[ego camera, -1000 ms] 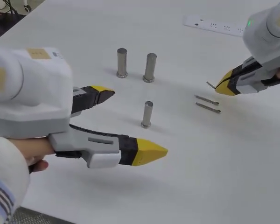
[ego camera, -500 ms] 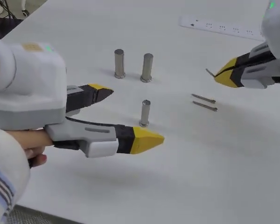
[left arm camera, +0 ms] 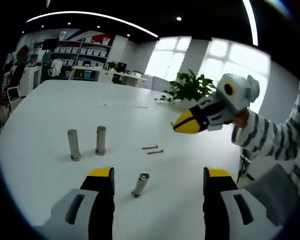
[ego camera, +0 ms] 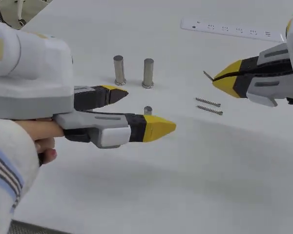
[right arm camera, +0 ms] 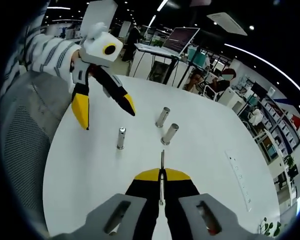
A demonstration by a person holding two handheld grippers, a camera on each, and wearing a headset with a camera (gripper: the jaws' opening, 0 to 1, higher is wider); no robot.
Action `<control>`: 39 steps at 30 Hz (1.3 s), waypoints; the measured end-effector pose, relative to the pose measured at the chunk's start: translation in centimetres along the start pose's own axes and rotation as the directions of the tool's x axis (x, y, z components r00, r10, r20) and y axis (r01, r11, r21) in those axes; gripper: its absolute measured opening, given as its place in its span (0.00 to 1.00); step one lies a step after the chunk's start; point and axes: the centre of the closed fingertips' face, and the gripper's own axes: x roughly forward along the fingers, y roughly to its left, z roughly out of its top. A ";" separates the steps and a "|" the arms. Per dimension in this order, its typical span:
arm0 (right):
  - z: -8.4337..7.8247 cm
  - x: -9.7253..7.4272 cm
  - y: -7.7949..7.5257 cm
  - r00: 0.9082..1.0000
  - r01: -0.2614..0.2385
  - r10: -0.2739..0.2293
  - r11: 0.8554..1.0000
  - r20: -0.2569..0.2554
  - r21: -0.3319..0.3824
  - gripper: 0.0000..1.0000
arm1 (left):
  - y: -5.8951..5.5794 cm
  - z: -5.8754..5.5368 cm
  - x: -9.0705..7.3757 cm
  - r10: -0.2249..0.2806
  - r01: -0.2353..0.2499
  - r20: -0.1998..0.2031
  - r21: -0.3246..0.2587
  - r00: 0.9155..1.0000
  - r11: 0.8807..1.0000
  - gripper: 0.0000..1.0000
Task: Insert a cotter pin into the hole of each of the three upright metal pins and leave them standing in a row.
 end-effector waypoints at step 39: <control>3.3 0.5 5.2 0.998 -0.051 0.059 0.980 0.035 -0.192 0.00 | -3.3 2.0 2.2 -0.175 0.174 0.004 -0.163 0.984 0.971 0.05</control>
